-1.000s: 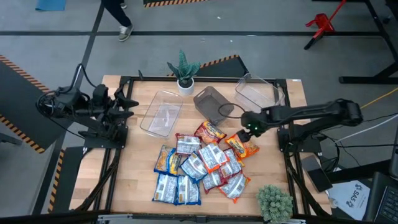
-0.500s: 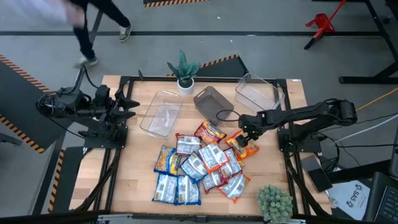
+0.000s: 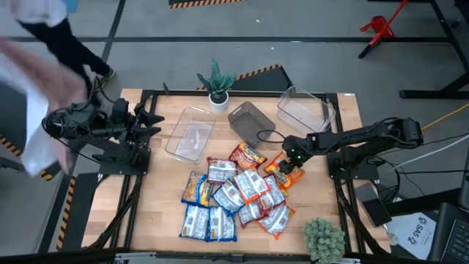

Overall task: Sort Maruchan noodles
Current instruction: Put the orange noodle pack into the right transparent bin

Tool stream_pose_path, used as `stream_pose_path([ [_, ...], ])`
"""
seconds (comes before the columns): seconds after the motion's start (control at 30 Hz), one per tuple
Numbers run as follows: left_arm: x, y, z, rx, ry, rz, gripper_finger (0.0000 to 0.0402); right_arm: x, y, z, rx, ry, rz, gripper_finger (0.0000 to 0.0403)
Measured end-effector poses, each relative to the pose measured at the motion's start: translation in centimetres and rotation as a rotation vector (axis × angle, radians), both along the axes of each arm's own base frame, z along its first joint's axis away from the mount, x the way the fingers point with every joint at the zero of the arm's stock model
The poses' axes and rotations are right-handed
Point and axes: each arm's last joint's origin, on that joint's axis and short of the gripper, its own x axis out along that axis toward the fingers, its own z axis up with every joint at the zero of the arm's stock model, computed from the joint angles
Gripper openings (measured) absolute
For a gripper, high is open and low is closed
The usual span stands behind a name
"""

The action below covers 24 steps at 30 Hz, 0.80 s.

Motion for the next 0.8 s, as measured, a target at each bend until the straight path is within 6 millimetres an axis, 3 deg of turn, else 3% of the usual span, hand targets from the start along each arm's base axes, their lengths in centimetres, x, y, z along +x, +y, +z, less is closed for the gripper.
stream_pose_path([
  [0.2, 0.0, 0.0, 0.0, 0.0, 0.0, 0.003, 0.0258, 0.2, 0.0, 0.3, 0.008, -0.007, 0.002, 0.0095],
  [0.37, 0.0, 0.0, 0.0, 0.0, 0.0, 0.003, 0.0258, 1.1, -0.1, 1.6, 0.003, -0.037, 0.003, 0.0025],
  [0.6, 0.0, 0.0, 0.0, 0.001, 0.0, 0.003, 0.0258, 1.9, -0.3, 5.3, -0.049, -0.043, -0.005, 0.001],
  [0.8, 0.0, 0.0, 0.0, 0.001, 0.0, 0.003, 0.0258, 1.1, -1.3, 9.7, -0.129, 0.023, -0.064, 0.0006],
])
